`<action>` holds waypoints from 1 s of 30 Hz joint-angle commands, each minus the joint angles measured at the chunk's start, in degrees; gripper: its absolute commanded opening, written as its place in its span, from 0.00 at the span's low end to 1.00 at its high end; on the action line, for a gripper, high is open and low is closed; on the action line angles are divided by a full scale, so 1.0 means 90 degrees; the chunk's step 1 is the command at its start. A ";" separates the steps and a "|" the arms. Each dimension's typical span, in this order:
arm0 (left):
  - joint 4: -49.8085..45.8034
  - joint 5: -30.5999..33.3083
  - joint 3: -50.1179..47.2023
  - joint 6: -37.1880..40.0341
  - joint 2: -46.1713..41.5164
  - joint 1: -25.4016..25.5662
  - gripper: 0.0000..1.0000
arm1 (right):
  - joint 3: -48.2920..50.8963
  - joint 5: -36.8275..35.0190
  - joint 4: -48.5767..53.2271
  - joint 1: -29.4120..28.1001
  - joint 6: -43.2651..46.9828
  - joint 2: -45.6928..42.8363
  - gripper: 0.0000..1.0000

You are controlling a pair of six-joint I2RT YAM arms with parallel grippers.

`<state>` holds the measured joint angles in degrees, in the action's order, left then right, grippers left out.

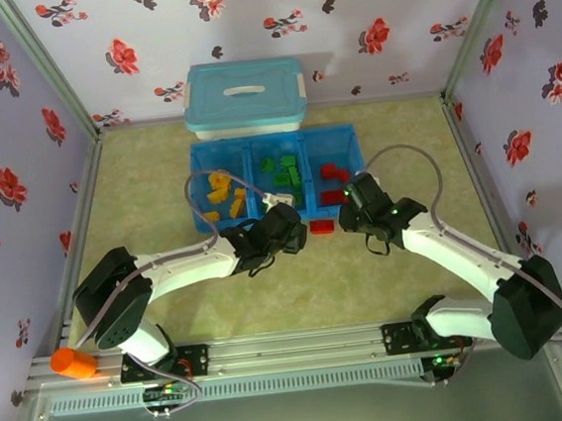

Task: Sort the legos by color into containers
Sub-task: Pick up the lego from the middle-right of the table, then place the lego in the container.

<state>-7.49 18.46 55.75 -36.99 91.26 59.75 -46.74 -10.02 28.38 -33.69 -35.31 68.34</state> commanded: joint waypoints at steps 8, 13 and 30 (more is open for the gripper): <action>0.0140 0.0141 -0.0139 -0.0116 -0.0046 0.0080 0.57 | -0.1069 -0.0307 0.0301 -0.0021 0.0667 0.0556 0.23; 0.0134 0.0149 -0.0178 -0.0120 -0.0089 0.0088 0.58 | -0.1852 -0.0238 0.0765 0.0098 0.0907 0.1434 0.25; 0.0143 0.0166 -0.0286 -0.0158 -0.0130 0.0107 0.57 | -0.2929 0.0012 0.0732 0.0461 0.1151 0.3016 0.33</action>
<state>-7.05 18.48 54.08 -37.43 91.26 60.18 -69.91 -10.07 33.45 -30.30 -26.35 93.91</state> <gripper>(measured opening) 0.574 0.311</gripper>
